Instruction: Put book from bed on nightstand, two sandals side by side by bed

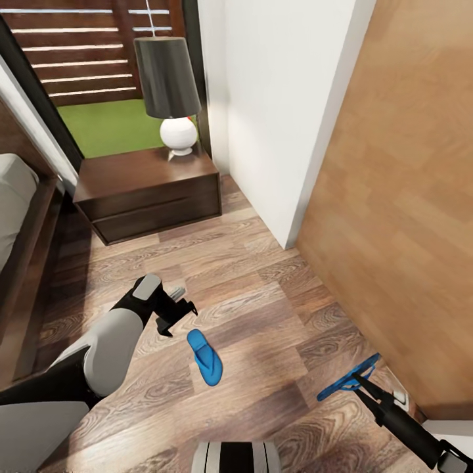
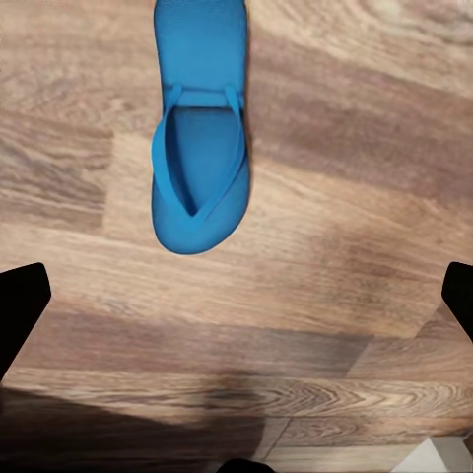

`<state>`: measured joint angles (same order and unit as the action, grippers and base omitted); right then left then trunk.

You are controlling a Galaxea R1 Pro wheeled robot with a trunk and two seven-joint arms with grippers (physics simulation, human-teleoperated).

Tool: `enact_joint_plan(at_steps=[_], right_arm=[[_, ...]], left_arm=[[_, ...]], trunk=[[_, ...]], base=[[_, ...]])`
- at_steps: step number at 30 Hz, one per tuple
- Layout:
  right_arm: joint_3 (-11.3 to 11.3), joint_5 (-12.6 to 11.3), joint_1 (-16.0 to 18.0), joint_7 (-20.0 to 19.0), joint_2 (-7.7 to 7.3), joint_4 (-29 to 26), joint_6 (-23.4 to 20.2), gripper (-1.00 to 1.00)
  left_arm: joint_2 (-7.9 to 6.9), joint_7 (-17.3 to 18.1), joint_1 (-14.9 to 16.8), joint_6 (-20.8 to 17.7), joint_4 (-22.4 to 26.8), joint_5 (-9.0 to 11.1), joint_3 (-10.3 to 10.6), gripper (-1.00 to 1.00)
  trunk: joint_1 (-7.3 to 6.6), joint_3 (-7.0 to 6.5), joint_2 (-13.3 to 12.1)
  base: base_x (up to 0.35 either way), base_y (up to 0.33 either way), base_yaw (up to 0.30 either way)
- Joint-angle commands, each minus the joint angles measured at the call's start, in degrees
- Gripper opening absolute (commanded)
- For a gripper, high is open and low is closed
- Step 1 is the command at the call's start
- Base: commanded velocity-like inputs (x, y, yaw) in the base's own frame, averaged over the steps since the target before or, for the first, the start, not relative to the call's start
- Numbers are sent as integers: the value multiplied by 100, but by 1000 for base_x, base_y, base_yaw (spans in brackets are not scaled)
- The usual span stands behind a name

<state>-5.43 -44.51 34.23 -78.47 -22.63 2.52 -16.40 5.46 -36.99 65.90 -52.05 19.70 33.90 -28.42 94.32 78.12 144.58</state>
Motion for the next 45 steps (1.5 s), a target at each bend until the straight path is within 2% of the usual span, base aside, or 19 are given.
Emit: enact_joint_plan(at_steps=[1,11,23,28,29,32,36,45], right_arm=[[-43,22,7,-40,-22,5,-73,-100],[-33,29,6,-78,-52,-83,-59,-100],[-29,23,-148,-101,-30,-731,-50,-100],[-30,-38,-698,-131,-10,-1809,-63,-100],[-33,-57,-915,-146,-8,-2162,-70,-100],[-41,-86,-1332,-173,-6,-2733,-94,-100],[-38,-99,-1507,-183,-5,-2966,-102,-100],[-37,-110,-1573,-195,3,-3117,-102,-100]], left_arm=[[5,-62,15,-7,10,55,-16,100],[9,-63,36,-12,-12,48,-12,100],[2,-69,37,-16,-27,39,-6,100],[-1,-71,37,-16,-28,38,-6,100],[2,-68,37,-16,-28,38,-6,100],[11,-64,37,-17,-28,37,-6,100],[7,-63,37,-20,-26,37,-5,100],[6,-49,37,-23,-19,37,-6,100]], trunk=[[1,27,4],[27,249,17],[58,515,33],[71,625,40],[73,647,41],[81,714,45],[91,803,50],[115,1002,62]], base=[[0,0,0],[0,0,0],[0,0,0],[0,0,0],[0,0,0],[0,0,0],[0,0,0],[0,0,0]])
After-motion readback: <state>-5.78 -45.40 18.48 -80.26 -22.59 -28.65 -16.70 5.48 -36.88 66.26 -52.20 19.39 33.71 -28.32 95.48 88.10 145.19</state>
